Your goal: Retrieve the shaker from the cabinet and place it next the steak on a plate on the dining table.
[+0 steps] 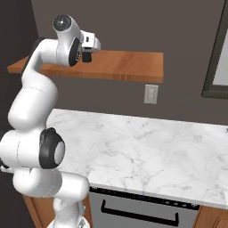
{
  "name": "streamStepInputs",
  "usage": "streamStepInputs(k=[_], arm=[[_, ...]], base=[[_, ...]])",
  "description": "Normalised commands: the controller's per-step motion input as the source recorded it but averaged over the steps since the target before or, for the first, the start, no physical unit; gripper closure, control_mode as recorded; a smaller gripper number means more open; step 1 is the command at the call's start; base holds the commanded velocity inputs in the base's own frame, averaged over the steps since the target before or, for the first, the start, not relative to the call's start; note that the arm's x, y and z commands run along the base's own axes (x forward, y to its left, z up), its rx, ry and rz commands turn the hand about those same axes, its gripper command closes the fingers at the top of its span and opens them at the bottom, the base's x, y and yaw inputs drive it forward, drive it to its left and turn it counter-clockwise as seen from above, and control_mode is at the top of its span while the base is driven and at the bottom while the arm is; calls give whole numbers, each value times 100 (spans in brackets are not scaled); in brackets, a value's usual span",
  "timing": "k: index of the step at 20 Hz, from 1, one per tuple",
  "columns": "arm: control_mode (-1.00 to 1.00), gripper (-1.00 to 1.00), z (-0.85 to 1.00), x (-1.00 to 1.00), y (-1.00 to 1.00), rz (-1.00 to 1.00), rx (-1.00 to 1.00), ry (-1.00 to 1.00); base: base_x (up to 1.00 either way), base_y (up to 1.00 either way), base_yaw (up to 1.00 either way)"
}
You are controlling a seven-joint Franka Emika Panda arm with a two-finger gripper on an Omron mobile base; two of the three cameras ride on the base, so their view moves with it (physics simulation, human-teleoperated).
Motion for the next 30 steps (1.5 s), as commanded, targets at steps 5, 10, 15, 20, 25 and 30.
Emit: streamStepInputs(k=[5, 10, 15, 20, 25, 30], arm=[[-100, -100, -1, 35, 10, 0, 0, 3], [-100, -100, -6, 31, 3, 0, -1, 1], [-100, -100, -11, 26, 0, 0, -1, 1], [-100, -100, -11, 24, 0, 0, -1, 0], [-100, 100, -11, 22, 0, 0, -1, 0], [-100, 100, -3, 4, 0, 0, -1, 0]], base=[[0, 0, 0], [0, 0, 0], [0, 0, 0], [0, 0, 0], [0, 0, 0], [0, 0, 0]])
